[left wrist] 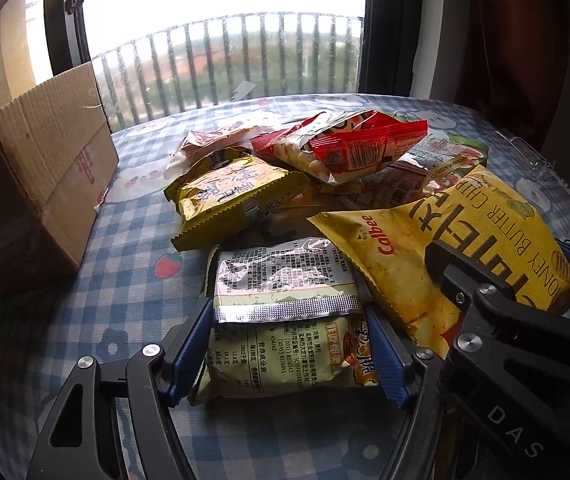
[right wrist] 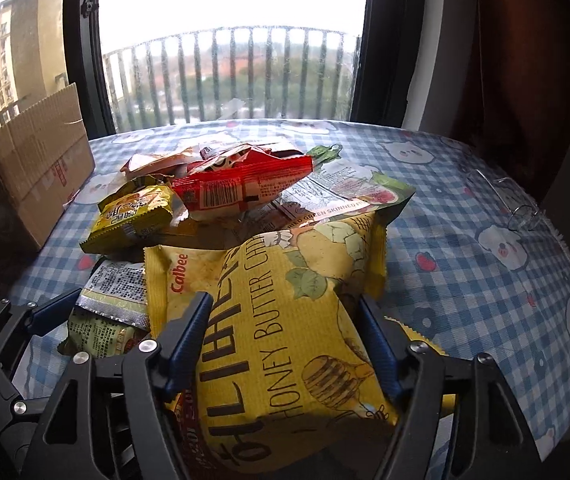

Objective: Organize snacks
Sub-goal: 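Grasp the yellow Calbee chip bag with the right tool while the left tool grasps the green-silver packet, then lift both held packets and carry them over the cardboard box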

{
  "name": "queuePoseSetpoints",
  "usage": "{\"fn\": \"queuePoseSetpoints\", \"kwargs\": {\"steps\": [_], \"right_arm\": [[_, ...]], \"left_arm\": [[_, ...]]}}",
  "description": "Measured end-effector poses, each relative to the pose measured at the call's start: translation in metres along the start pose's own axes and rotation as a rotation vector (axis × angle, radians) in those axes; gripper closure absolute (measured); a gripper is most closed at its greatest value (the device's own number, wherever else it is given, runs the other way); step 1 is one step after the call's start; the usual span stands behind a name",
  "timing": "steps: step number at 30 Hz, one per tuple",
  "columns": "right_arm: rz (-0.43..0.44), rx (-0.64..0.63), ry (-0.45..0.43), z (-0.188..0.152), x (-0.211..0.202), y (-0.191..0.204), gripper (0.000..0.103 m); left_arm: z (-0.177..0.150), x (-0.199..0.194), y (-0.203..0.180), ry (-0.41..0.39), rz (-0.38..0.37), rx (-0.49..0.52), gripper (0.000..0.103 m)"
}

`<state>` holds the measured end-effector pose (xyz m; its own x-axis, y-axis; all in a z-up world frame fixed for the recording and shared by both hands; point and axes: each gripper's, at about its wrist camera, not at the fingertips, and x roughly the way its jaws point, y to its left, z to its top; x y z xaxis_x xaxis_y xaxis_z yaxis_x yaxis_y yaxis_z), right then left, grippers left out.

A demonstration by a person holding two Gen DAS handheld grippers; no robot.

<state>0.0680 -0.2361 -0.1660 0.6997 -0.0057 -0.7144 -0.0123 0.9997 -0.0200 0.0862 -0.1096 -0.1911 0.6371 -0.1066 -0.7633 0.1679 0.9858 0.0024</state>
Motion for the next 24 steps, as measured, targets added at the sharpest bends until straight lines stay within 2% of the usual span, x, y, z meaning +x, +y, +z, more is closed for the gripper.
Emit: {"fn": "queuePoseSetpoints", "kwargs": {"steps": [6,12,24], "right_arm": [[0.028,0.026,-0.018,0.000,-0.011,-0.002,0.045],[0.025,0.018,-0.057,0.004,-0.029,0.007,0.046],[0.029,0.005,-0.169,0.033,-0.075,0.024,0.046]], "left_arm": [[0.001,-0.011,0.004,-0.020,-0.013,-0.014,0.029],[0.005,-0.029,0.012,-0.059,-0.009,-0.024,0.029],[0.027,-0.083,0.034,-0.191,0.011,-0.050,0.029]]}}
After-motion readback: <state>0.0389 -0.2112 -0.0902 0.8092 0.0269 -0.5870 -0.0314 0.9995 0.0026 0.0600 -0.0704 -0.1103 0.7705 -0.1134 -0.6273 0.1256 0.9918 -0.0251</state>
